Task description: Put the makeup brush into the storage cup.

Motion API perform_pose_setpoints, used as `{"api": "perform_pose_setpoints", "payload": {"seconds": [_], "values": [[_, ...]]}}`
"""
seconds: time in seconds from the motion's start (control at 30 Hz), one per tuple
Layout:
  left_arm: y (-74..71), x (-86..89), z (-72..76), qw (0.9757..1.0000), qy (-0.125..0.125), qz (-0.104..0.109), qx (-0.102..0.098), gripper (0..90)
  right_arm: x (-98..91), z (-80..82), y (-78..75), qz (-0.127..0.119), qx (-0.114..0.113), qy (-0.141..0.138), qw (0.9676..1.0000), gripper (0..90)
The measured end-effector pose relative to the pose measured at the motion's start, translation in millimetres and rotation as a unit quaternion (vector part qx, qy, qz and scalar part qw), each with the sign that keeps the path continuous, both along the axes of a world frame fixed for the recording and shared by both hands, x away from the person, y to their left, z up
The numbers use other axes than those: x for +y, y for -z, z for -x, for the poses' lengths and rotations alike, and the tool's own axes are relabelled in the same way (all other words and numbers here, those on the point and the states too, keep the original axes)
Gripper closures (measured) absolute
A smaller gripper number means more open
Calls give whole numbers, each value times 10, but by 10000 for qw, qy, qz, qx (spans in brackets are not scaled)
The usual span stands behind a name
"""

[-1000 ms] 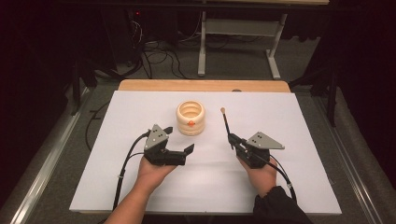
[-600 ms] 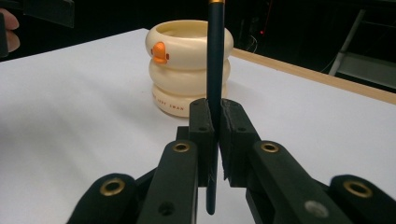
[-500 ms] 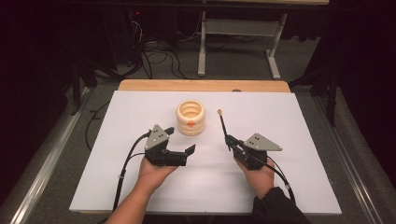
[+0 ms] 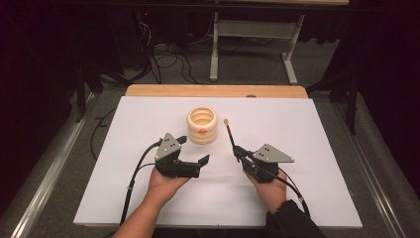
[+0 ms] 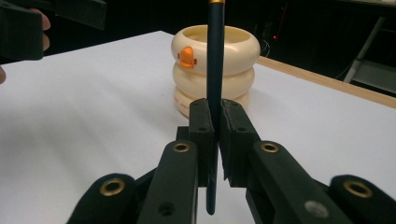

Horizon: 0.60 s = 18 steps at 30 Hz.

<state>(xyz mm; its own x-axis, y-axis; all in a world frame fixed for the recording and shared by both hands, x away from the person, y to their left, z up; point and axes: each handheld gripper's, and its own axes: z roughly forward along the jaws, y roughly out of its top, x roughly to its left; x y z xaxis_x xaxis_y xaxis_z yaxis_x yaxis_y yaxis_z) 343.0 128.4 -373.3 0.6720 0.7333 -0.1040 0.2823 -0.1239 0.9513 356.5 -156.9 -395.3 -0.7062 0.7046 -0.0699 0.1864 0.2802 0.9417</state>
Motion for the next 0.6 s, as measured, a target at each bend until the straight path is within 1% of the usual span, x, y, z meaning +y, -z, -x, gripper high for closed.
{"api": "perform_pose_setpoints", "payload": {"seconds": [0.07,0.13,0.3,0.47,0.5,0.6], "values": [[-3,-2,2,10000,9,21,4,22,16,13,-2,-57,55,-18,10000,864],[-5,-4,3,10000,6,26,7,22,25,19,-3,-40,46,-43,10000,864],[-18,-9,8,9999,31,96,38,22,43,36,-17,-127,24,-121,9998,865],[-24,-15,12,9999,54,124,64,22,68,57,-17,-119,10,-165,9998,865],[-27,-12,12,9998,60,150,74,22,82,65,-13,-143,37,-214,9997,865],[-29,-10,11,9998,61,177,84,22,101,74,-8,-135,41,-227,9996,864]]}}
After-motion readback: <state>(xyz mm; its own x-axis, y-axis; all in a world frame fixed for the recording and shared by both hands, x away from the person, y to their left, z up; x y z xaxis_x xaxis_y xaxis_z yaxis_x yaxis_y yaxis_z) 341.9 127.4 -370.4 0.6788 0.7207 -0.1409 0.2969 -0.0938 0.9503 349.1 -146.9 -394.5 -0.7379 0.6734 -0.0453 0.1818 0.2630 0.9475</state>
